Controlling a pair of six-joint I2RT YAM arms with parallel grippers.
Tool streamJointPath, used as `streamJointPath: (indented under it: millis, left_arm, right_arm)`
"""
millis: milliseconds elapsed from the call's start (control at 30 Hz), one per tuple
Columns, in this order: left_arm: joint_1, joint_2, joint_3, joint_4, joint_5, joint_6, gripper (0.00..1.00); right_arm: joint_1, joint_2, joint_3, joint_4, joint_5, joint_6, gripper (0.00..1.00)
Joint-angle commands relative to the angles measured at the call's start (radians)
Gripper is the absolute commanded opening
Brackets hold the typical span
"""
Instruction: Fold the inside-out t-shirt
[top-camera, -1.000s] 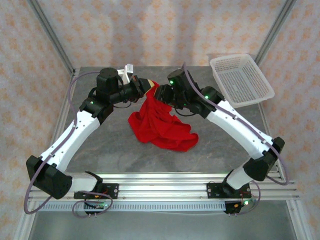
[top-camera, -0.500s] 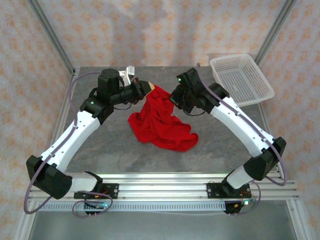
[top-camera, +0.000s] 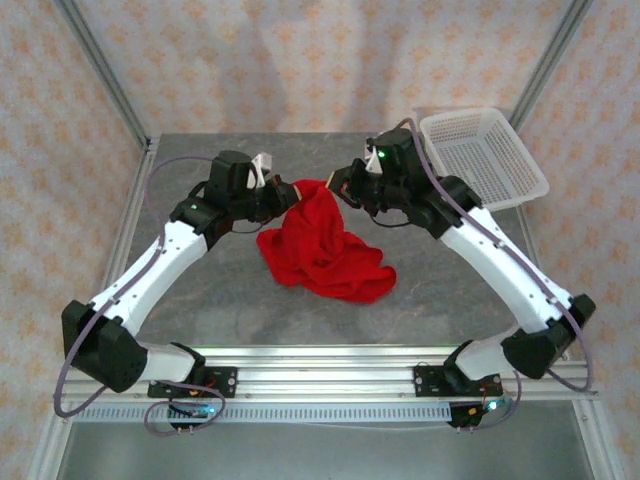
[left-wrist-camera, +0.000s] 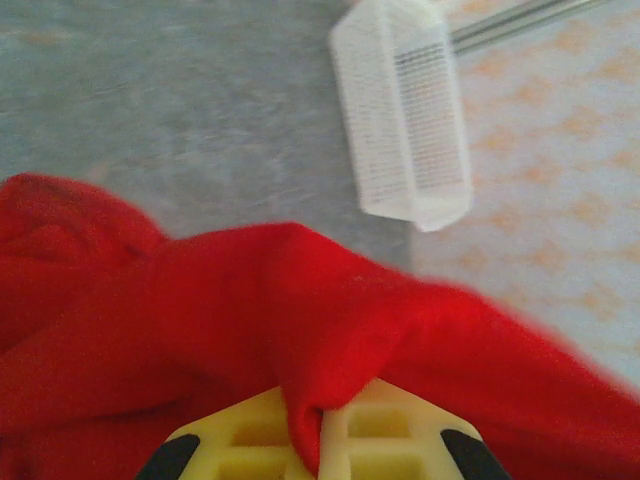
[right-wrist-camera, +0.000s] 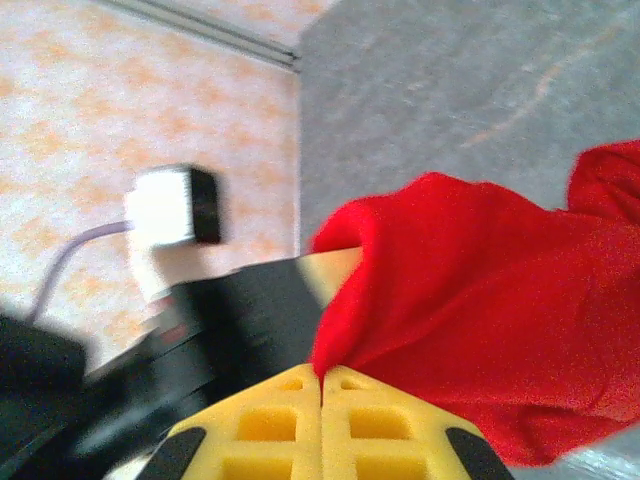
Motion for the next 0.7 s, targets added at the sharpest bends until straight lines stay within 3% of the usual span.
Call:
streamJointPath:
  millis: [0,100,167,333,433,533,600,667]
  left_arm:
    - [0.033,-0.007,-0.019,-0.058,-0.115,0.038,0.12]
    - [0.045,-0.021,0.014,-0.098,-0.143,0.071,0.32]
    - [0.049,-0.039,0.042,-0.146,-0.163,0.110,0.40]
    - [0.055,-0.109,0.044,-0.195,-0.177,0.176,0.38]
    - [0.052,-0.105,0.014,-0.242,-0.166,0.171,0.38]
    - [0.045,-0.097,-0.017,-0.334,-0.240,0.159,0.40]
    - [0.045,-0.065,-0.029,-0.361,-0.256,0.146,0.42]
    - [0.045,-0.008,-0.028,-0.328,-0.225,0.124,0.45]
  right_arm:
    - [-0.001,-0.065,-0.046,0.153,-0.049,-0.045,0.00]
    - [-0.003,-0.082,-0.079,0.204,-0.044,-0.031,0.00]
    - [-0.006,-0.086,-0.091,0.209,-0.026,-0.033,0.00]
    - [-0.017,-0.058,-0.100,0.112,0.022,-0.088,0.00]
    - [-0.017,0.016,-0.059,-0.103,0.084,-0.214,0.00]
    - [-0.010,0.128,-0.014,-0.287,0.097,-0.319,0.10]
    - [0.009,0.205,0.015,-0.315,0.082,-0.348,0.24]
    - [0.018,0.280,0.045,-0.291,0.050,-0.356,0.32]
